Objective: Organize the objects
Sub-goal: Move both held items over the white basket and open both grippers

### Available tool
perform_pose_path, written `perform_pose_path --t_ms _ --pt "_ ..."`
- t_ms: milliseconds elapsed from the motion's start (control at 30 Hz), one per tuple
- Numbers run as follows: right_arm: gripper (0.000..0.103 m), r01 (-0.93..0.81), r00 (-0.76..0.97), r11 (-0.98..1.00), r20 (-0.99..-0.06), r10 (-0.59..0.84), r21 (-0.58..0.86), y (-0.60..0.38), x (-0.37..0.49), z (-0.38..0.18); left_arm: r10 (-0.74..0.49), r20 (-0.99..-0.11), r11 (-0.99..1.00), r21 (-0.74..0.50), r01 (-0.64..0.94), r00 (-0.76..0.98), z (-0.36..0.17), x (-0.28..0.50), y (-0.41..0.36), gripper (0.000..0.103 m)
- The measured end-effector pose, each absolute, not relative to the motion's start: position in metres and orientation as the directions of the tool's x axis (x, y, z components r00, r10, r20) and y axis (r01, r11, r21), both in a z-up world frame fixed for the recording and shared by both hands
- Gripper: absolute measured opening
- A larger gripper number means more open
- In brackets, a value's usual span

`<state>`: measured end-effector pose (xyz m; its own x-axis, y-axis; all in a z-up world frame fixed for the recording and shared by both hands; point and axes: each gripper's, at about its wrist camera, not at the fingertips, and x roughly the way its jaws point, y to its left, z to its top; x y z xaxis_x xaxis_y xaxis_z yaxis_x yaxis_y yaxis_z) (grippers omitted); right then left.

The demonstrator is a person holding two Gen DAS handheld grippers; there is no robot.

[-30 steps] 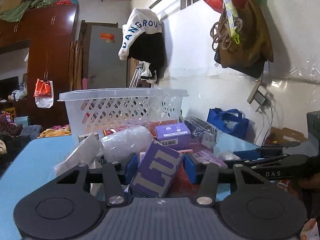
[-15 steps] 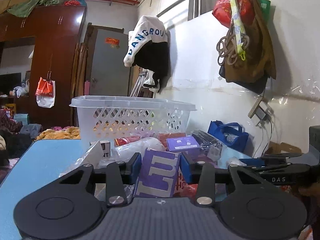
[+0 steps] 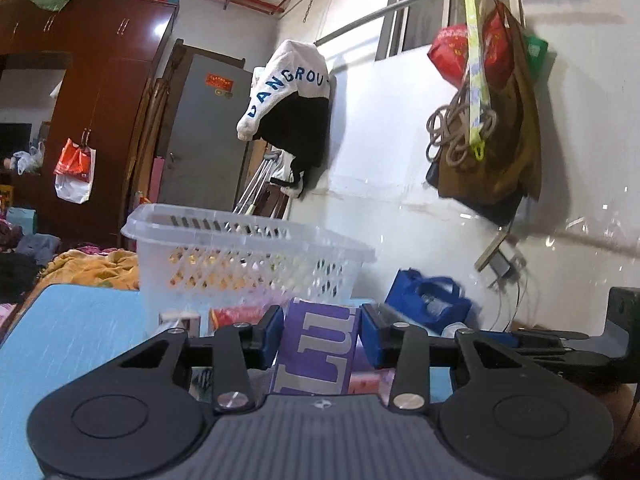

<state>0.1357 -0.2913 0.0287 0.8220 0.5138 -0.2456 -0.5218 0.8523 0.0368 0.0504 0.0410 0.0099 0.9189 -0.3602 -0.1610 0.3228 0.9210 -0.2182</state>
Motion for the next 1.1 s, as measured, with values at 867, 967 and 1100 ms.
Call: perform_pose_path --t_ms 867,967,1100 --pt "0.049 -0.523 0.798 0.849 -0.391 0.458 -0.073 -0.168 0.313 0.102 -0.187 -0.368 0.961 -0.262 0.092 0.911 0.082 0.254 0.067 0.045" --pt "0.053 -0.524 0.801 0.848 -0.386 0.459 -0.079 -0.166 0.308 0.103 -0.151 -0.362 0.97 -0.233 0.068 0.92 0.083 0.253 0.066 0.057" --pt "0.099 -0.495 0.828 0.864 -0.355 0.435 -0.095 -0.179 0.285 0.103 -0.127 -0.336 0.98 -0.187 0.067 0.933 0.079 0.228 0.069 0.083"
